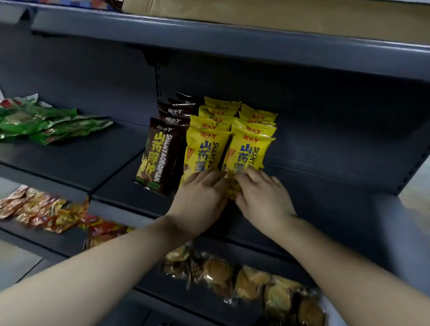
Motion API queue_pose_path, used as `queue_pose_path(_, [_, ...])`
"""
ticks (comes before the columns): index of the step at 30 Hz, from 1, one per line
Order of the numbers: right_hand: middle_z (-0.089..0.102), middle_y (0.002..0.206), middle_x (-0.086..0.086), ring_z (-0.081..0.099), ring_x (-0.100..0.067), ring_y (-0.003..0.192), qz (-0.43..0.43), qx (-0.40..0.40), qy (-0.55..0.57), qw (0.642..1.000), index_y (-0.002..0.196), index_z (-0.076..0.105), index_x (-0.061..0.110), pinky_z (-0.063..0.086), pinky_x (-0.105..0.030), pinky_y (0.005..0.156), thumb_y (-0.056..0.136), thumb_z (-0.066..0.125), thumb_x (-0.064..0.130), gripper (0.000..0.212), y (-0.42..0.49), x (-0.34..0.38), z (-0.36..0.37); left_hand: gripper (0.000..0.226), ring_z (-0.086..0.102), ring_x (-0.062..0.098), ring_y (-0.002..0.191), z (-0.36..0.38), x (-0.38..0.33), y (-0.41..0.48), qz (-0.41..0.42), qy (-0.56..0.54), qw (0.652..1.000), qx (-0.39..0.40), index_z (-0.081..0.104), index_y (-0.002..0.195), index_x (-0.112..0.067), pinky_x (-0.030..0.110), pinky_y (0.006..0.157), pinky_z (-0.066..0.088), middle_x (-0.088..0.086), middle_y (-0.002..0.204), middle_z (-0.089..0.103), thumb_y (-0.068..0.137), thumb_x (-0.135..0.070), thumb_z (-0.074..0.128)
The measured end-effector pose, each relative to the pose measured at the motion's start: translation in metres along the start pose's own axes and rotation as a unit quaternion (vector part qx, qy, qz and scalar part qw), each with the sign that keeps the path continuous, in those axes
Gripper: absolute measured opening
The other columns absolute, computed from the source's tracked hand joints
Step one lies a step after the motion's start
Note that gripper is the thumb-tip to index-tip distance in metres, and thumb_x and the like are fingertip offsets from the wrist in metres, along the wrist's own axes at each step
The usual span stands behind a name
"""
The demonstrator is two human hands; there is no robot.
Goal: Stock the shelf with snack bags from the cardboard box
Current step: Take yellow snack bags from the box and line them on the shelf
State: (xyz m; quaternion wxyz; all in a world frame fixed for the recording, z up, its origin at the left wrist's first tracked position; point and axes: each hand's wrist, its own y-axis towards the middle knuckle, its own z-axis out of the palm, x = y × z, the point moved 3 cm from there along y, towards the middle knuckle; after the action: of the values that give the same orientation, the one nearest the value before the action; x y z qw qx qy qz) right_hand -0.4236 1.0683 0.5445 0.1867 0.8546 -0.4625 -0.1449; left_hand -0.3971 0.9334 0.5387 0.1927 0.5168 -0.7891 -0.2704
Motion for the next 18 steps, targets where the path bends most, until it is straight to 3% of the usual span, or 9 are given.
queue_pose_path(3, [0.053,0.124,-0.001,0.054,-0.027,0.112,0.053,0.047,0.077,0.994,0.126,0.053,0.020,0.045,-0.039,0.082,0.093,0.046,0.025,0.033,-0.036,0.007,-0.015,0.036,0.066,0.025,0.076,-0.007,-0.036,-0.028,-0.027,-0.034,0.999,0.005,0.070,0.094,-0.016,0.027,0.058,0.049,0.002,0.086,0.069,0.079,-0.026,0.039])
queue_pose_path(9, [0.056,0.114,0.005,0.056,-0.019,0.101,0.134,0.100,0.248,0.954,0.111,0.059,0.023,0.048,-0.038,0.079,0.098,0.045,0.026,0.020,-0.143,0.013,-0.028,0.032,0.065,0.024,0.072,-0.001,-0.117,-0.106,-0.095,-0.107,0.989,0.034,0.069,0.094,-0.017,0.024,0.050,0.039,0.000,0.083,0.068,0.079,-0.019,0.041])
queue_pose_path(14, [0.061,0.109,0.005,0.058,-0.016,0.098,0.183,0.215,0.284,0.916,0.110,0.060,0.022,0.050,-0.035,0.081,0.097,0.045,0.028,0.021,-0.245,0.005,0.005,0.032,0.066,0.026,0.083,0.040,-0.175,-0.179,-0.144,-0.164,0.951,0.219,0.068,0.104,-0.024,0.031,0.058,0.048,-0.002,0.099,0.068,0.088,-0.022,0.040])
queue_pose_path(18, [0.062,0.098,0.001,0.060,-0.020,0.088,0.225,0.293,0.247,0.896,0.096,0.057,0.021,0.050,-0.032,0.069,0.096,0.046,0.028,0.014,-0.314,-0.007,0.041,0.029,0.064,0.024,0.093,0.066,-0.213,-0.217,-0.190,-0.200,0.899,0.340,0.061,0.112,-0.023,0.032,0.066,0.049,0.000,0.106,0.066,0.097,-0.024,0.037])
